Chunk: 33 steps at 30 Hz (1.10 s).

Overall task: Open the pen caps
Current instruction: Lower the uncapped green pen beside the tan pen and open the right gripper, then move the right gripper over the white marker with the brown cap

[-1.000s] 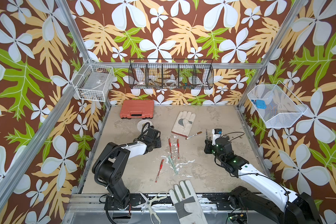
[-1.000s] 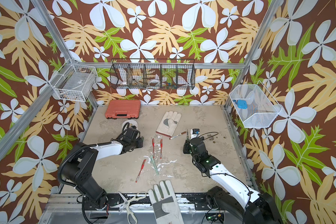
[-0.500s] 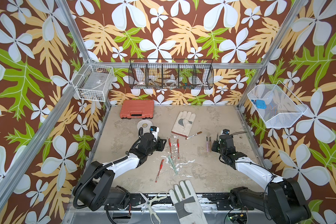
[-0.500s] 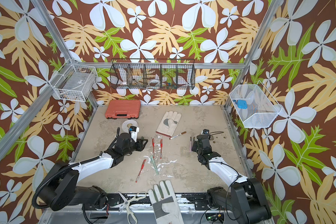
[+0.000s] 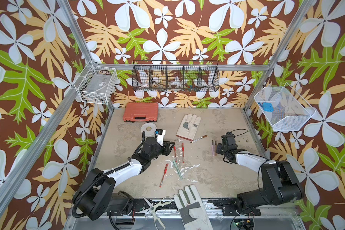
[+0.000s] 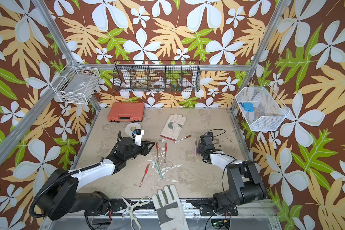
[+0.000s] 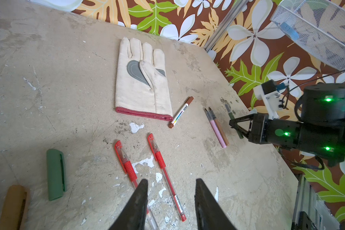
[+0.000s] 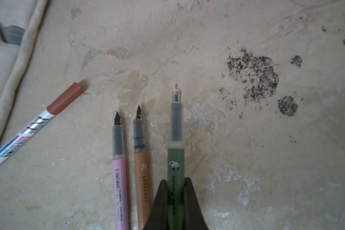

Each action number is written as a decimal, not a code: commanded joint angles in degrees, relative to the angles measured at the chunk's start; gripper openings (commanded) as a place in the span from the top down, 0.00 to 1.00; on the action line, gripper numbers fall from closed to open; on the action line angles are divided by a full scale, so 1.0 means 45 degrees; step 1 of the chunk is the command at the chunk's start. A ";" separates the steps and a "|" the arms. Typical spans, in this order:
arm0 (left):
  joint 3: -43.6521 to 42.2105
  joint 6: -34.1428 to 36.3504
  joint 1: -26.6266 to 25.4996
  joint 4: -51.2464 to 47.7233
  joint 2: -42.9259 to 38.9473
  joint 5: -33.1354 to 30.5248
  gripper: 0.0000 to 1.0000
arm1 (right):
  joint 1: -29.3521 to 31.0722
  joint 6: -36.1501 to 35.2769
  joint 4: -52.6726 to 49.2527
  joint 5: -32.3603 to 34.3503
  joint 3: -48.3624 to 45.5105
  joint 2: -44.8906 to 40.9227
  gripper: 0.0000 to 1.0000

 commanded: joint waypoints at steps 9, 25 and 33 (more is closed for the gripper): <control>-0.0087 0.0135 -0.0023 0.0888 -0.0045 0.0903 0.59 | -0.0094 -0.0058 -0.0338 -0.0611 0.0632 0.1363 0.79; -0.0243 0.0230 -0.0043 0.0828 -0.0617 0.0667 0.58 | 0.1342 -0.0734 0.0454 0.0507 -0.1220 -0.4698 0.66; -0.0103 -0.0018 -0.0196 0.0472 -0.0767 0.0432 0.58 | 0.1498 -0.0998 0.1403 -0.2535 -0.2189 -0.7022 0.60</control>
